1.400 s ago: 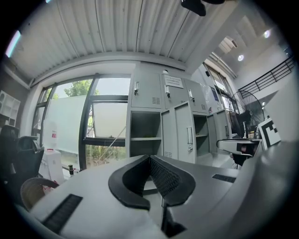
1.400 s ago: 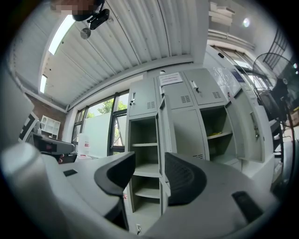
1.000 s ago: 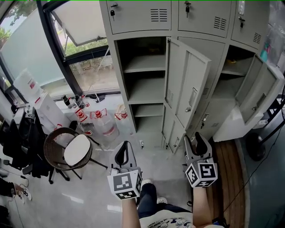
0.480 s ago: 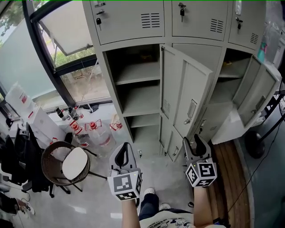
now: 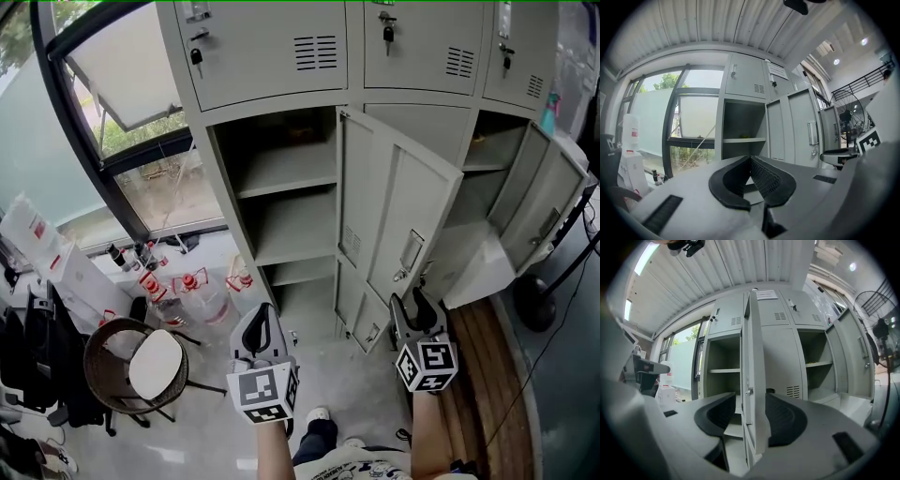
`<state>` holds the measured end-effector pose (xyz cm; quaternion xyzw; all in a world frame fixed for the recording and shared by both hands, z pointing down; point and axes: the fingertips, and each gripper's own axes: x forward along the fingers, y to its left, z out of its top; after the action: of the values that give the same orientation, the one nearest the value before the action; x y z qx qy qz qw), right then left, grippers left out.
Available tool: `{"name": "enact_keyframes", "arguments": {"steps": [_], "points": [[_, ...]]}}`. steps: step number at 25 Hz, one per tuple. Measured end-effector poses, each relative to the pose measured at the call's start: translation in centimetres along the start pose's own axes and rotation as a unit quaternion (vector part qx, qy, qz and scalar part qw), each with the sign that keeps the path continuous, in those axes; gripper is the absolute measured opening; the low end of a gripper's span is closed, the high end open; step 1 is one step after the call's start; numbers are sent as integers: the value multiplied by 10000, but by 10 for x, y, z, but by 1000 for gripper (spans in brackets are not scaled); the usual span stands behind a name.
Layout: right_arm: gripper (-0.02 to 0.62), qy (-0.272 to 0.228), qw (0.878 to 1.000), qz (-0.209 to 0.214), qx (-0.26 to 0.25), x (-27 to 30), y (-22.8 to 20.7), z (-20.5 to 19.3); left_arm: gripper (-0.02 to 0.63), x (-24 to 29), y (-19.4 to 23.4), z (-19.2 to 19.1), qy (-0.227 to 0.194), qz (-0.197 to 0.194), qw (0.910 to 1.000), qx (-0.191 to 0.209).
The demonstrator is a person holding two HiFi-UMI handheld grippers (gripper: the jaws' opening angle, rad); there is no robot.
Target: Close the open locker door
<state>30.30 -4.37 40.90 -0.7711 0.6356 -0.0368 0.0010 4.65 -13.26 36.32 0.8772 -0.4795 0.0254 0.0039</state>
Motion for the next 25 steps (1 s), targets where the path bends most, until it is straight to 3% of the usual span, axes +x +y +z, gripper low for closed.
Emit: {"name": "enact_keyframes", "arguments": {"steps": [15, 17, 20, 22, 25], "points": [[193, 112, 9999, -59, -25, 23, -2, -9, 5, 32, 7, -7, 68, -166, 9998, -41], [144, 103, 9999, -36, -34, 22, 0, -9, 5, 32, 8, -6, 64, -167, 9998, -43], [139, 96, 9999, 79, -44, 19, 4, -9, 5, 30, 8, -7, 64, -166, 9998, -40], [91, 105, 9997, 205, -77, 17, 10, -9, 5, 29, 8, -7, 65, -160, 9998, -43], [87, 149, 9983, 505, -232, 14, 27, -10, 5, 26, 9, -8, 75, -139, 9999, -51]]}}
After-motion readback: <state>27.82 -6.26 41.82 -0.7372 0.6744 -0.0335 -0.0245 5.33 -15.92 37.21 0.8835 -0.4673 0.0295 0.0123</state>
